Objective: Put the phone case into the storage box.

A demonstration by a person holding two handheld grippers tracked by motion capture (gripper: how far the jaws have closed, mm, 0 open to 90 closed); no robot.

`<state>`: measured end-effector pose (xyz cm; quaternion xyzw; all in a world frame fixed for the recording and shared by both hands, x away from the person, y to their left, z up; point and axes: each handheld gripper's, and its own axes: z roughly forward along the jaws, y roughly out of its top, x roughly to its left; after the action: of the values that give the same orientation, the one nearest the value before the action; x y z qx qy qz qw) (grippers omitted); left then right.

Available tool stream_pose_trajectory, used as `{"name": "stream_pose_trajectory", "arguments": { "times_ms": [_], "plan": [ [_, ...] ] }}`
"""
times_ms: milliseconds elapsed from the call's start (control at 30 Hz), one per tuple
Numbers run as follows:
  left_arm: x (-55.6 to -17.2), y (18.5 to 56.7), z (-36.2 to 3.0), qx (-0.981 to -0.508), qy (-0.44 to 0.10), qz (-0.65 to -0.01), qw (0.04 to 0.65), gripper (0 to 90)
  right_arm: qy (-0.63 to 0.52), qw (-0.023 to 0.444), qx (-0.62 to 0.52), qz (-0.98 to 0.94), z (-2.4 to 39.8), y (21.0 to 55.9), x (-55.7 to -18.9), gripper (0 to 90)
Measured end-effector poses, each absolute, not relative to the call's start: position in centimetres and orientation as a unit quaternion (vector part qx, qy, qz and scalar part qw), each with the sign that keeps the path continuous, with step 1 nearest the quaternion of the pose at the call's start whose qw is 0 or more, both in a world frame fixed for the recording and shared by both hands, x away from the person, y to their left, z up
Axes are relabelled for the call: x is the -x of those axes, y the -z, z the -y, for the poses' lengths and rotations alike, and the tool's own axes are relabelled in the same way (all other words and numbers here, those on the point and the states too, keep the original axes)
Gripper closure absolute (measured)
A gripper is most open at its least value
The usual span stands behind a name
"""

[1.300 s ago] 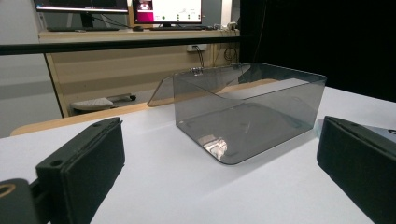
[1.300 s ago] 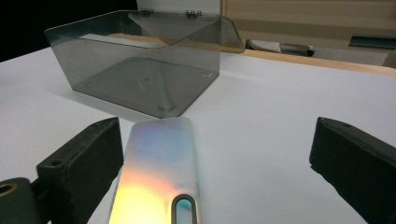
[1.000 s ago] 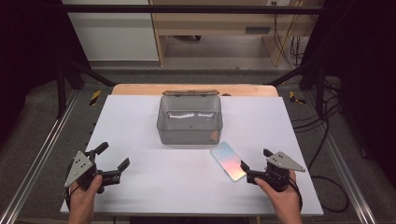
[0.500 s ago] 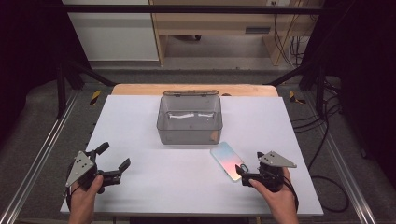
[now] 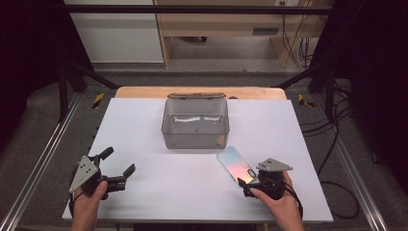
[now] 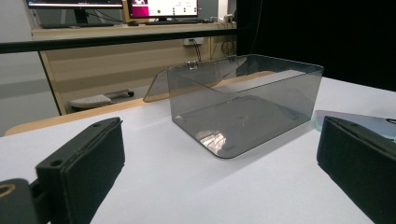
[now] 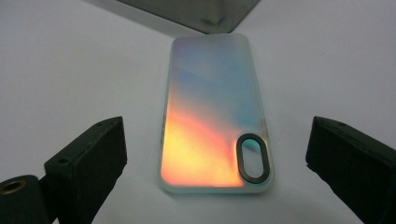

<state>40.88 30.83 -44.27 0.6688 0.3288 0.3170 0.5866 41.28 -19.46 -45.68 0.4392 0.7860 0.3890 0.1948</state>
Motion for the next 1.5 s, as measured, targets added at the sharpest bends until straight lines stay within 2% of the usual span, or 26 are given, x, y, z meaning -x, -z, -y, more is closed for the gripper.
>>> {"name": "stream_pose_trajectory", "arguments": {
  "times_ms": [833,1500],
  "plan": [
    [-40.9,44.3,-30.7,-0.674,-0.318,-0.325,0.582,1.2,-0.329,0.159,-0.443,-0.819,17.3,47.7,-44.6,5.8],
    [-40.9,44.3,-30.6,-0.675,-0.318,-0.324,0.582,1.2,-0.327,0.149,-0.454,-0.815,17.1,48.2,-45.1,6.1]
  ]
}}
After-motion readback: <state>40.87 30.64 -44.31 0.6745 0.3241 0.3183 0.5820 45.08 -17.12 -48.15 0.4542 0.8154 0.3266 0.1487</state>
